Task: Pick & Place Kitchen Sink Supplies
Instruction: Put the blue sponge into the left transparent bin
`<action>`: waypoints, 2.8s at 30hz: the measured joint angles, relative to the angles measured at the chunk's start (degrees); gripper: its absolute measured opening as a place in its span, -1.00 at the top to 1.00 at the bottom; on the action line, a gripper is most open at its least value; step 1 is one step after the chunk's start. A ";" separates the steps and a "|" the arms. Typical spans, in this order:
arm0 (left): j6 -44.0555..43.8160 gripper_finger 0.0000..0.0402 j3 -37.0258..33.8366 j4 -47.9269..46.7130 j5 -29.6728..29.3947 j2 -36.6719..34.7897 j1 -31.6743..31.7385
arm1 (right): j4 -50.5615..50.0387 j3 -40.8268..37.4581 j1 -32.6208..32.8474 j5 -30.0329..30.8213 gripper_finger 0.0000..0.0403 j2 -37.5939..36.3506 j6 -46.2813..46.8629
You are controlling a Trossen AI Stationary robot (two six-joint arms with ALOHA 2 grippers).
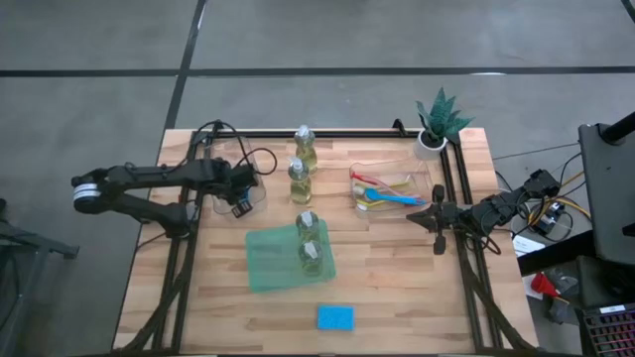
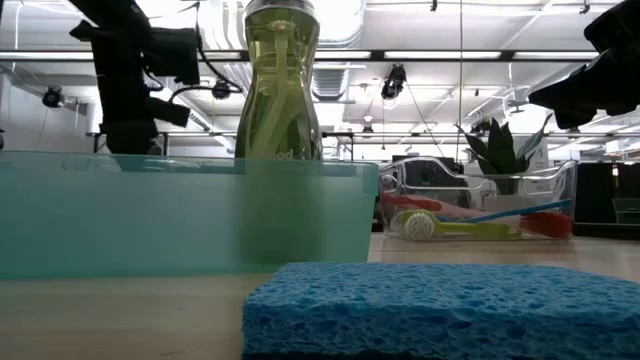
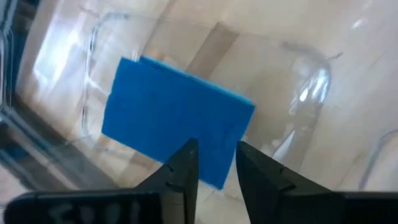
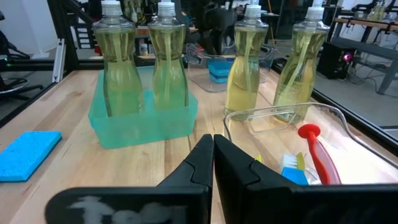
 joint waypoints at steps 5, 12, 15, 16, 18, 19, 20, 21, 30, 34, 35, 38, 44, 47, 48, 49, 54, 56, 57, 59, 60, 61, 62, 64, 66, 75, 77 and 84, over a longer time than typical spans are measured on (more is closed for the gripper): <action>-0.01 0.37 0.49 -0.51 -0.68 -1.20 -0.02 | -0.01 0.00 0.01 0.00 0.96 0.00 0.00; -4.73 0.24 4.70 -2.89 4.93 -3.69 -0.25 | 0.01 0.00 0.02 0.00 0.96 0.00 0.00; -7.10 0.22 6.94 -2.65 9.12 -5.00 -0.56 | -0.01 0.00 0.01 0.00 0.96 0.00 0.00; -8.07 0.22 7.63 -2.63 10.99 -5.38 -0.72 | -0.01 0.00 0.00 0.00 0.96 0.00 0.00; -10.91 0.22 8.99 -2.37 14.74 -6.25 -1.34 | -0.01 0.00 0.02 0.00 0.96 0.00 0.00; -13.00 0.22 9.41 -2.19 16.67 -6.76 -1.77 | 0.00 0.00 0.01 0.00 0.96 0.00 0.00; -15.28 0.22 9.68 -1.97 18.80 -7.15 -2.31 | 0.00 0.00 0.01 0.00 0.96 0.00 0.00; -17.64 0.23 9.87 -1.61 20.54 -7.61 -2.93 | 0.00 0.00 0.02 0.00 0.96 0.00 0.00; -36.55 0.23 9.77 6.33 29.35 -11.64 -13.24 | 0.01 0.00 0.02 0.00 0.96 0.00 0.00; -44.58 0.22 9.77 16.80 25.93 -12.19 -21.85 | 0.00 0.00 0.00 0.00 0.96 0.00 0.00; -46.64 0.22 9.77 19.52 24.60 -12.14 -24.10 | 0.00 0.00 0.01 0.00 0.96 0.00 0.00; -52.63 0.19 9.77 26.65 17.99 -11.13 -31.18 | 0.00 0.00 0.00 0.00 0.96 0.00 0.00; -66.81 0.06 9.90 31.22 2.09 -6.99 -44.34 | 0.00 0.00 0.00 0.00 0.96 0.00 0.00; -73.76 -0.03 9.98 35.79 -3.43 -3.16 -49.60 | -0.01 0.00 0.00 0.00 0.96 0.00 0.00; -74.87 -0.05 10.10 38.38 -4.95 -1.68 -51.00 | 0.01 0.00 0.02 0.00 0.96 0.00 0.00; -75.88 -0.07 10.27 41.78 -6.29 0.08 -52.37 | 0.01 0.00 0.02 0.00 0.96 0.00 0.00; -81.96 -0.07 14.06 52.51 -8.13 10.50 -55.61 | 0.00 0.00 0.01 0.00 0.96 0.00 0.00; -84.22 -0.07 17.38 52.36 -8.16 15.00 -56.10 | 0.01 0.00 0.01 0.00 0.96 0.00 0.00; -85.13 -0.07 19.26 52.09 -8.16 17.13 -56.30 | 0.00 0.00 0.00 0.00 0.96 0.00 0.00; -87.66 -0.07 22.94 50.69 -7.80 21.06 -56.63 | 0.00 0.00 0.00 0.00 0.96 0.00 0.00; -88.96 -0.07 24.75 49.22 -7.77 22.87 -56.73 | 0.01 0.00 0.02 0.00 0.96 0.00 0.00; -90.08 -0.07 26.69 47.57 -7.76 24.72 -56.90 | -0.01 0.00 0.00 0.00 0.96 0.00 0.02; -91.07 -0.07 28.67 46.34 -7.72 26.50 -57.17 | 0.01 0.00 0.02 0.00 0.96 0.00 0.00; -93.12 -0.06 32.70 42.94 -7.76 29.78 -57.66 | 0.01 0.00 0.02 0.00 0.96 0.00 0.00; -95.80 -0.06 36.46 38.60 -7.75 32.78 -58.02 | 0.01 0.00 0.02 0.00 0.96 0.00 0.00; -103.70 -0.06 47.77 28.65 -7.24 45.97 -57.71 | 0.00 0.00 0.01 0.00 0.96 0.00 0.00; -103.00 -0.04 48.99 28.62 -7.16 48.46 -57.49 | -0.01 0.00 0.01 0.00 0.96 0.00 0.00; -103.58 0.01 49.44 26.08 -7.12 53.07 -57.03 | -0.01 0.00 0.00 0.00 0.96 -0.04 0.00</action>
